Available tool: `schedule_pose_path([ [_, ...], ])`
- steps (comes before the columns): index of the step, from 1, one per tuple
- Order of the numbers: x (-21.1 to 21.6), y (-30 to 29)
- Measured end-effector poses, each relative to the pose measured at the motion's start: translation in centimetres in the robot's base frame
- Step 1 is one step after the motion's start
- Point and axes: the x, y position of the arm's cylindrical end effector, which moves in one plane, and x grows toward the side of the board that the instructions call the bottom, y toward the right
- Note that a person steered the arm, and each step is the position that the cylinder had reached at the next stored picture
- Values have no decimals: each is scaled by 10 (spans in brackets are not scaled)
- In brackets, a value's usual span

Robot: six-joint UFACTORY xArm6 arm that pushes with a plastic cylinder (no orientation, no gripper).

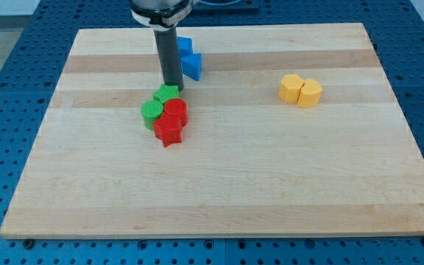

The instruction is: Push the green blocks into the red blocks

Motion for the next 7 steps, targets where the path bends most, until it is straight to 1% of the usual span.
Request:
schedule_pose_path([
  [5,16,-1],
  [6,8,-5],
  [7,-14,-19],
])
